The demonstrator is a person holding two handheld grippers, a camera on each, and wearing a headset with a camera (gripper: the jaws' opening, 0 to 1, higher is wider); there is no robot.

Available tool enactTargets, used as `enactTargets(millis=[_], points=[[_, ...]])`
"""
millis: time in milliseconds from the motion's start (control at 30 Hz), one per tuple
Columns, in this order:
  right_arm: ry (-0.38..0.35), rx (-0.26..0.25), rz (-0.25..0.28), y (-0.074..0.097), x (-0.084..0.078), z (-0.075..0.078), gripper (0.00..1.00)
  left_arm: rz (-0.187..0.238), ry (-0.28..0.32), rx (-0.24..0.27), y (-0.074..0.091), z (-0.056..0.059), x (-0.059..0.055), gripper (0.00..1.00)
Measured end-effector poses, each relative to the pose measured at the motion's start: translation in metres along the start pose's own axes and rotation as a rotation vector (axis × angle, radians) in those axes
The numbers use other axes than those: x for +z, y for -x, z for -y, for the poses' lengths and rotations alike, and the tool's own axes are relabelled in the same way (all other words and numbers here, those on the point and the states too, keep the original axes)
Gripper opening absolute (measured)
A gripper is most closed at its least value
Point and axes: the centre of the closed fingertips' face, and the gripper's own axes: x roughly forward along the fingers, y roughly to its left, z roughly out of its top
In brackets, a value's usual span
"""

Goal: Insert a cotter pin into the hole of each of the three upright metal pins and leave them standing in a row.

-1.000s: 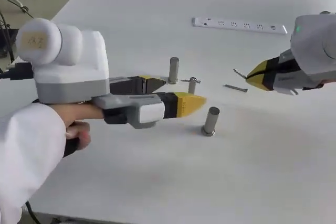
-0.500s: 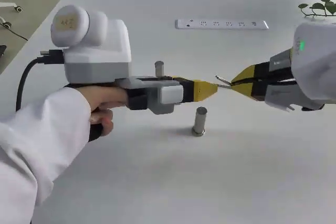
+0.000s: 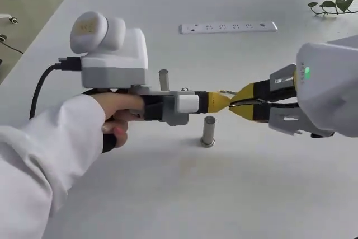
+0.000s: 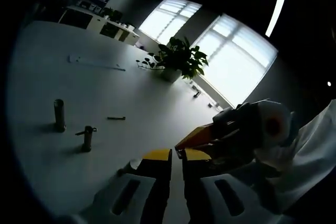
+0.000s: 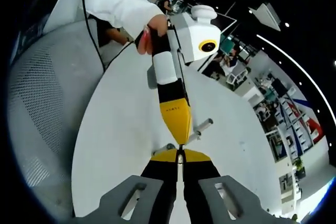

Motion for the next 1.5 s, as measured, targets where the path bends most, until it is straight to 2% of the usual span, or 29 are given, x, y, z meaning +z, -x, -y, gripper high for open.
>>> enactTargets(millis=[433,533,667,733,967,1000,1033,1100,1167,1200,1267,1300,1333,1367,1467,1500], points=[[0.014,-0.005,0.003,0.003,0.005,-0.002,0.00,-0.020,0.057,-0.020,-0.002,0.002,-0.004,0.01],[0.017,-0.007,0.003,0.003,0.005,-0.003,0.00,-0.015,0.047,-0.021,-0.002,0.002,-0.003,0.01],[0.022,0.000,0.003,0.003,0.005,-0.005,0.00,-0.033,0.056,-0.015,-0.002,0.002,-0.007,0.00],[0.025,0.002,-0.001,0.002,0.005,-0.007,0.00,-0.033,0.040,-0.009,-0.003,0.002,-0.008,0.00],[-0.017,0.018,0.017,0.001,0.005,-0.011,0.00,-0.039,0.041,-0.002,-0.002,0.001,-0.011,0.00],[-0.022,0.032,0.018,0.001,0.004,-0.013,0.01,-0.038,0.038,0.000,-0.002,0.001,-0.011,0.00],[-0.029,0.028,0.018,0.001,0.003,-0.012,0.07,-0.037,0.034,0.001,-0.002,0.000,-0.010,0.00],[-0.040,0.040,0.004,0.000,-0.004,-0.013,0.19,-0.034,-0.017,0.008,0.000,-0.001,-0.009,0.00],[-0.058,0.045,-0.017,-0.001,-0.012,-0.014,0.14,-0.042,-0.052,-0.003,0.002,0.000,-0.011,0.00],[-0.110,0.070,-0.016,0.000,-0.015,-0.018,0.13,-0.048,-0.114,0.002,0.004,-0.002,-0.012,0.00],[-0.170,0.084,0.009,-0.001,-0.015,-0.021,0.15,-0.056,-0.201,-0.009,0.006,0.000,-0.013,0.00],[-0.212,0.119,0.030,-0.001,-0.013,-0.026,0.17,-0.052,-0.238,-0.015,0.007,0.002,-0.013,0.00],[-0.293,0.169,0.058,0.000,-0.011,-0.033,0.17,-0.068,-0.260,-0.020,0.008,0.003,-0.016,0.00],[-0.331,0.164,0.072,0.000,-0.011,-0.032,0.17,-0.070,-0.282,-0.021,0.009,0.004,-0.017,0.00],[-0.467,0.183,0.133,0.002,-0.011,-0.029,0.12,-0.066,-0.424,-0.059,0.012,0.011,-0.017,0.00],[-0.486,0.180,0.150,0.003,-0.009,-0.028,0.12,-0.063,-0.476,-0.073,0.013,0.015,-0.017,0.00]])
